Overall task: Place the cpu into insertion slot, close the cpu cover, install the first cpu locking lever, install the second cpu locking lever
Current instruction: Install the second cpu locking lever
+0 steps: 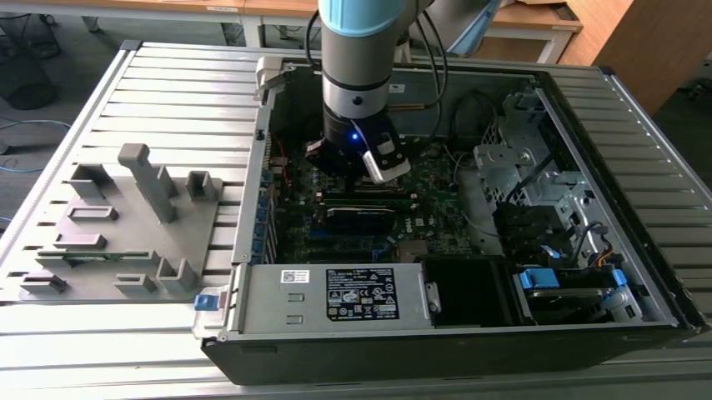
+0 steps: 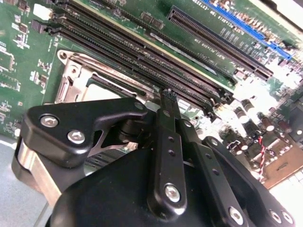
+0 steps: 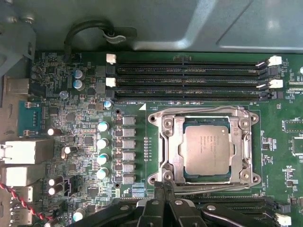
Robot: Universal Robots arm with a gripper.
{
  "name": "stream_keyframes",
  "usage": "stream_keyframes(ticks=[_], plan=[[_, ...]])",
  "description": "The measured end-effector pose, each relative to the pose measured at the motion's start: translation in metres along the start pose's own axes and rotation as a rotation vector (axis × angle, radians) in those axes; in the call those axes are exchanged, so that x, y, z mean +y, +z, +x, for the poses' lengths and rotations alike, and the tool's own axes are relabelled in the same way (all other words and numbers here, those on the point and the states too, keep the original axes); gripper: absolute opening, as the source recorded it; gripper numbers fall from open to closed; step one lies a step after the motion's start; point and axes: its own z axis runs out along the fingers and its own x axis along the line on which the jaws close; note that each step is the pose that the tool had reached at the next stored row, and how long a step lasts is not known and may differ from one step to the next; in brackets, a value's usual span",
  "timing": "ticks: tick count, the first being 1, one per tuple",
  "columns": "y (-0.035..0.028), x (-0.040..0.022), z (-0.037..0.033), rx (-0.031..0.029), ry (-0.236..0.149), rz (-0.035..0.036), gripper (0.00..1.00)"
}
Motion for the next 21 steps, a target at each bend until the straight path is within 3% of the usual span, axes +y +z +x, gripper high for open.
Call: stream_keyframes(ticks=[7,18,21], plan=[[0.001,-0.002,0.0006,0.0004,0.001,-0.0154,0.11],[0.0003,-0.0063,0.0005,0.0001,0.001,-0.0186,0.11],[0.0,-0.0077,0.0005,0.0002,0.001,-0.0226,0.11]])
